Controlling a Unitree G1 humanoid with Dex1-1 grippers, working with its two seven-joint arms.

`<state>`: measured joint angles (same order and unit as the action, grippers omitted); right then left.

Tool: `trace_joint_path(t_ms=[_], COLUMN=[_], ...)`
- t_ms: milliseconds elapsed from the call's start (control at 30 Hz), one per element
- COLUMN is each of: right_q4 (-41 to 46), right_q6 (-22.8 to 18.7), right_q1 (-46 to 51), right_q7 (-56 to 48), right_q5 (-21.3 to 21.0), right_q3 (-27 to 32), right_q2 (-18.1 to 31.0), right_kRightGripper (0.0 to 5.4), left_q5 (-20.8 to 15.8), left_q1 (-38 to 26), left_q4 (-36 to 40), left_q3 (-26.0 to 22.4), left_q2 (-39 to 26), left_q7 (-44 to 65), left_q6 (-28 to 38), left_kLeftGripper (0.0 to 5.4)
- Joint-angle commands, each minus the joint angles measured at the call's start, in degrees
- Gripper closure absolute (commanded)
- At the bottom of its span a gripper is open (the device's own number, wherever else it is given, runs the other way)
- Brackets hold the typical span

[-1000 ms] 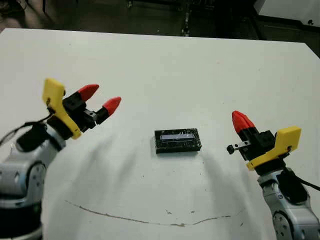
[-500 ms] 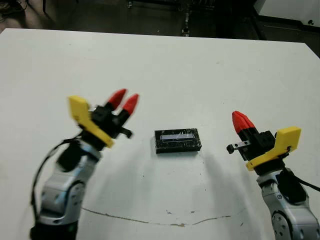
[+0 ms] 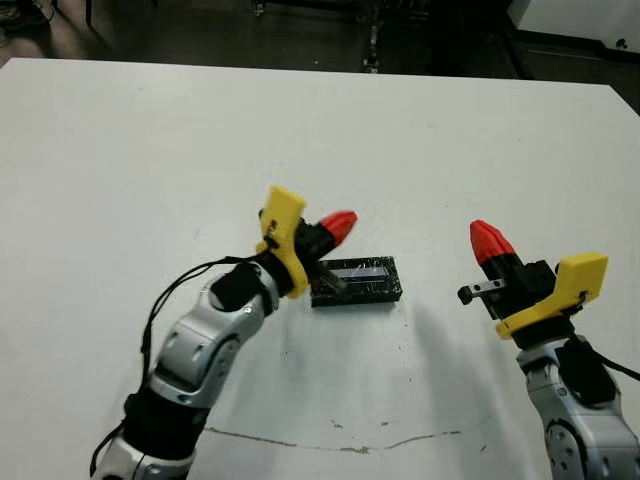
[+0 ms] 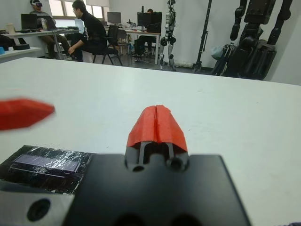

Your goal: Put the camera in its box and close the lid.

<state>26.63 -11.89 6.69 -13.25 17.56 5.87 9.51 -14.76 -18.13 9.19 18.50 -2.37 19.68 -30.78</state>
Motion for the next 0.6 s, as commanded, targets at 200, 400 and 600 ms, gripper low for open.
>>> trace_joint_path(t_ms=[200, 400, 600], right_q4=[0.8, 0.6, 0.6], right_q6=[-1.2, -0.9, -0.8], right_q1=[0.0, 0.1, 0.2], right_q7=[0.7, 0.3, 0.3], right_q5=[0.3, 0.4, 0.4], right_q3=[0.5, 0.4, 0.2], right_q2=[0.4, 0.4, 0.4], right_kRightGripper=[5.40, 5.40, 5.40], left_q5=[5.4, 5.6, 4.5], left_q1=[-1.2, -1.5, -1.7], left_q4=[-8.1, -9.5, -6.6], left_q3=[7.9, 9.2, 8.1], left_q2=[-2.3, -1.9, -2.4], left_q7=[6.0, 7.7, 8.3], left_q6=[-2.7, -7.6, -10.8], left_kLeftGripper=[5.38, 5.38, 5.38])
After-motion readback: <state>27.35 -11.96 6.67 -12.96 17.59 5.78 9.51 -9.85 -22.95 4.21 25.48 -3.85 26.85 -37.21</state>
